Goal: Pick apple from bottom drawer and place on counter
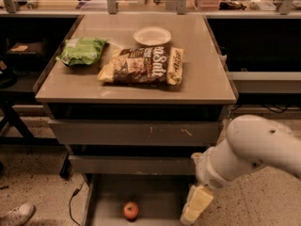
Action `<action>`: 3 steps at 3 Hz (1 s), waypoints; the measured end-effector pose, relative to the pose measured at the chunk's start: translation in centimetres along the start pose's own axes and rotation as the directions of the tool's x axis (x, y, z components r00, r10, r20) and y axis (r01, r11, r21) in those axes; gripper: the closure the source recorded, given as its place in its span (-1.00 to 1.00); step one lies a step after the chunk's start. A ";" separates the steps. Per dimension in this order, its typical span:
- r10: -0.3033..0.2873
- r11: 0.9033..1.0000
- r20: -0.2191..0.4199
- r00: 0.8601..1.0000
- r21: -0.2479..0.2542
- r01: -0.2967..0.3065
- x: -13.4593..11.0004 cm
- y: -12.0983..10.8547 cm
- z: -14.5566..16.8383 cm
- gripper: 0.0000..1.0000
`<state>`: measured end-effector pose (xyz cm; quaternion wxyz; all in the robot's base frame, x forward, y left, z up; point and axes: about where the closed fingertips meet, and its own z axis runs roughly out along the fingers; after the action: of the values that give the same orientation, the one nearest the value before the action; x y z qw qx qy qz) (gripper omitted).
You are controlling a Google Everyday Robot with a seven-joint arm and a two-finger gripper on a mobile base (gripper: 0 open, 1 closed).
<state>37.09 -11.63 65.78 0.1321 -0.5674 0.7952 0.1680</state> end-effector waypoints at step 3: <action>0.089 0.995 0.140 0.986 -0.065 -0.081 0.4 0.2 10.1 -1.00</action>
Offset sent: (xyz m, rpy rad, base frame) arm -0.0076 0.0266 -0.0500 0.0887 0.0393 -0.0193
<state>37.01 -7.72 56.43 0.1644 -0.5231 0.8019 0.2372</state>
